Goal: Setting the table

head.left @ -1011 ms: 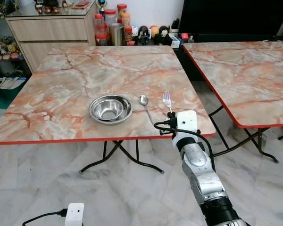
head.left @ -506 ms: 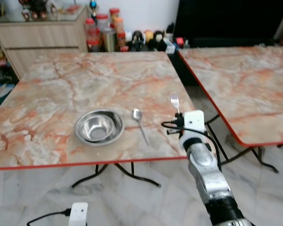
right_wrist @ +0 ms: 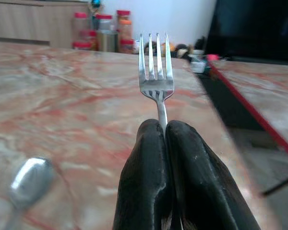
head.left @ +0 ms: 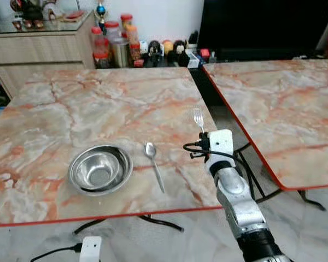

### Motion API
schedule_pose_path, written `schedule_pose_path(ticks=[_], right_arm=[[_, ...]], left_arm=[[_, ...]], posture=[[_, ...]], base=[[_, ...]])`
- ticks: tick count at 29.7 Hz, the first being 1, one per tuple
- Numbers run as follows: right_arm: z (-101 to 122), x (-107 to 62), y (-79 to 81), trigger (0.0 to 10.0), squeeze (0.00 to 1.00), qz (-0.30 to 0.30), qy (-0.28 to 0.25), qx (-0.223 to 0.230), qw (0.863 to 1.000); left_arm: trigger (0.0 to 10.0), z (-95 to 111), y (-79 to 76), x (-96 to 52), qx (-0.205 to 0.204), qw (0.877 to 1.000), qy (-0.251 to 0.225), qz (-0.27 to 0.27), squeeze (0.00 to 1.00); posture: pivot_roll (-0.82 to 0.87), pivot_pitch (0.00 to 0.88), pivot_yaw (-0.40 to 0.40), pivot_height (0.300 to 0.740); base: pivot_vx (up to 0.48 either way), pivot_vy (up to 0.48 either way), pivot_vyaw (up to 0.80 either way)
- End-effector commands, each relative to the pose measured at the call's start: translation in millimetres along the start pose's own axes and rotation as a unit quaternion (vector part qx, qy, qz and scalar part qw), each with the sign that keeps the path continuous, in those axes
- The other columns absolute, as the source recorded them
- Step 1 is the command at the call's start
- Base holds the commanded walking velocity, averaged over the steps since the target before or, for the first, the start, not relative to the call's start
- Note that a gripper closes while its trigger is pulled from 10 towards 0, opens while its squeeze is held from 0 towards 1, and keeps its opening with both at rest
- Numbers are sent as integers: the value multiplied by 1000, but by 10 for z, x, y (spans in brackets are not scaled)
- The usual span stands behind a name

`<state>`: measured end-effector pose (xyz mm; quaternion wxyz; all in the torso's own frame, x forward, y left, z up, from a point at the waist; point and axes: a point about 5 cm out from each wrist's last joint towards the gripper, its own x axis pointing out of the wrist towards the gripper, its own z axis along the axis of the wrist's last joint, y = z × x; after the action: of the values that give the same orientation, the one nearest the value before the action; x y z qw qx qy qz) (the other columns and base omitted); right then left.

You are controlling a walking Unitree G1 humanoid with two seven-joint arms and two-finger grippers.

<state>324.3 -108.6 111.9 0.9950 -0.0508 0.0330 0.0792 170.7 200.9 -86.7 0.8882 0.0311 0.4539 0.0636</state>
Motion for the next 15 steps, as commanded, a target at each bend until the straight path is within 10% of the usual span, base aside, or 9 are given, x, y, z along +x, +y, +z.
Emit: schedule_pose_path(ticks=[1, 15], right_arm=[[78, 22, 42, 10000, 0, 7, -13, 0, 1000], [-108, -73, 60, 10000, 0, -3, 51, 4, 999]], left_arm=[[10000, -8, 58, -1, 1, 1000, 4, 9, 0], [10000, -17, 70, -2, 2, 1000, 6, 9, 0]], posture=[[-81, 31, -28, 740], [-81, 36, -24, 740]], base=[[379, 0, 0], [54, 0, 0]])
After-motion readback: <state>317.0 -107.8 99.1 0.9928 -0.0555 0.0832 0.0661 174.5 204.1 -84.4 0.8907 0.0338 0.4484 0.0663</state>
